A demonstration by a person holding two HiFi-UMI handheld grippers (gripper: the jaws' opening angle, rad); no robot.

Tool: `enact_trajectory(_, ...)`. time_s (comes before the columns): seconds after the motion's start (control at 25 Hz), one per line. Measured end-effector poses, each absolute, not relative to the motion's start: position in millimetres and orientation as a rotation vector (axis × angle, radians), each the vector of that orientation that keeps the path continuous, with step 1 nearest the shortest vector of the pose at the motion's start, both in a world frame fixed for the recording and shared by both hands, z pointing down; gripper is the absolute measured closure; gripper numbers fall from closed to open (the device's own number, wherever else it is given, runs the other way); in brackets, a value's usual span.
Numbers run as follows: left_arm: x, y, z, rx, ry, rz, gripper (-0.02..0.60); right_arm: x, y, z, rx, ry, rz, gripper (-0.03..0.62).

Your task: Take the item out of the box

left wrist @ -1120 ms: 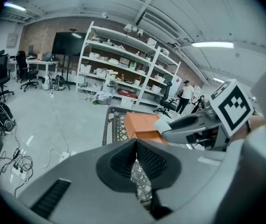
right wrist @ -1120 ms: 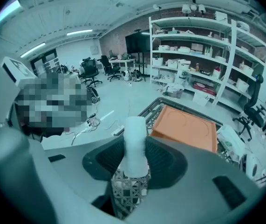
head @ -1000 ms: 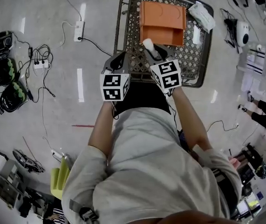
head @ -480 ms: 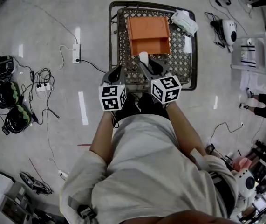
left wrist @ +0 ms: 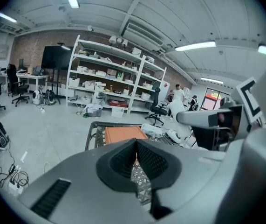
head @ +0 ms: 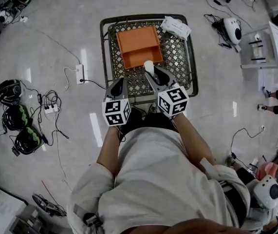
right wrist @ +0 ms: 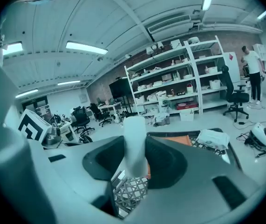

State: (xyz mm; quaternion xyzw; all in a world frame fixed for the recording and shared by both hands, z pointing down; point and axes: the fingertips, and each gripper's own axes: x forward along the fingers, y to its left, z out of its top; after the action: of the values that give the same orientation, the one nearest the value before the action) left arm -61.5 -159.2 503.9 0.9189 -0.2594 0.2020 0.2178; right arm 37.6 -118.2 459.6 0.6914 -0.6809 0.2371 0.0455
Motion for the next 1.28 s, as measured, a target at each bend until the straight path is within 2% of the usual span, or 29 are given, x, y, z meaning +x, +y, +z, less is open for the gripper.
enact_trajectory(0.32, -29.4, -101.6, 474.4, 2.594, -0.738, 0.508, 0.572, 83.5, -51.9, 432.9, 2.252, -2.126, 0.684, 0.459)
enact_trajectory(0.56, -30.9, -61.5, 463.4, 2.624, -0.797, 0.508, 0.572, 104.4, -18.3, 427.7, 2.316, -2.156, 0.631, 0.459)
enact_trajectory(0.92, -43.8, -38.0, 422.2, 2.718, -0.784, 0.366, 0.572, 90.8, 21.1, 383.3, 2.481, -2.168, 0.4, 0.462)
enact_trajectory(1.28, -75.7, -36.5, 366.9, 2.861, -0.747, 0.188, 0.572, 41.2, 46.4, 332.3, 2.549, -2.009, 0.134, 0.464)
